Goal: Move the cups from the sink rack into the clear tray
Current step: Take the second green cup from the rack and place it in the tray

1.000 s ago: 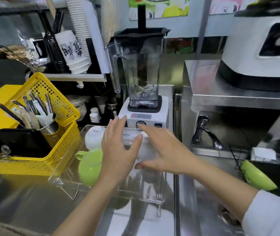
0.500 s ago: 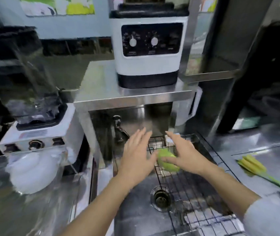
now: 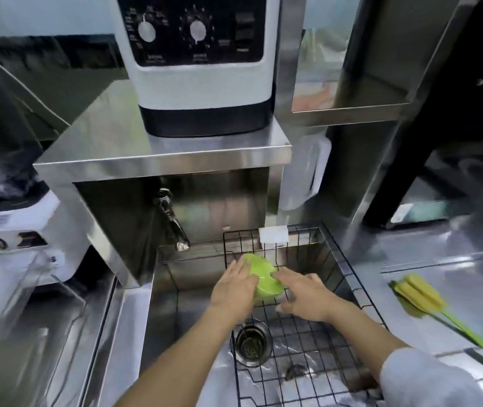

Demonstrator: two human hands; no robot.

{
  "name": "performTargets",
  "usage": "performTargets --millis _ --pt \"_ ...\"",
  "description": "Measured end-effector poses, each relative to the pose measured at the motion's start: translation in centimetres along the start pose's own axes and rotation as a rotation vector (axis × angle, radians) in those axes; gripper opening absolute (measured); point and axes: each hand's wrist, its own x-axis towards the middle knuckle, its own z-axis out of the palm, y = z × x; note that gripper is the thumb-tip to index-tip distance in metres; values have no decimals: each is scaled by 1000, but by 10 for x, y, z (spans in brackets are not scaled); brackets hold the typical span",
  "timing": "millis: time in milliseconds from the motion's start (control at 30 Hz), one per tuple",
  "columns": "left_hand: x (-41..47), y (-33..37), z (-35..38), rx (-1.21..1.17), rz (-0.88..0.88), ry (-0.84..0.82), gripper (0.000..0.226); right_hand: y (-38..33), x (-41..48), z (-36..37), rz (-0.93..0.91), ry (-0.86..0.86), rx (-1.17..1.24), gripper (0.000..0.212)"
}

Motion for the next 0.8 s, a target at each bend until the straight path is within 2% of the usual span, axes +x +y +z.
performTargets --millis 133,233,367,467,567,633,733,800 --pt "7 -4 4 -51 17 8 31 6 6 10 -25 -73 -23 50" --pt "7 -3 3 -151 22 -21 27 8 3 8 -41 -25 -48 33" --pt "1 1 -14 -267 24 9 37 1 -9 -18 -30 69 28 29" --pt "-11 2 -39 -375 28 53 33 -9 -23 -41 -51 122 138 31" --pt "-30 4 -68 -651 1 65 17 -24 -38 -61 -64 155 236 38" --pt "-44 4 -87 -860 2 68 18 -36 -47 -74 -122 186 335 34" --pt "-64 -2 -115 -1091 12 191 18 -64 -59 -93 -214 232 495 32" --pt "-80 -8 -133 -1238 -1 286 17 -87 -65 -104 -272 275 530 42"
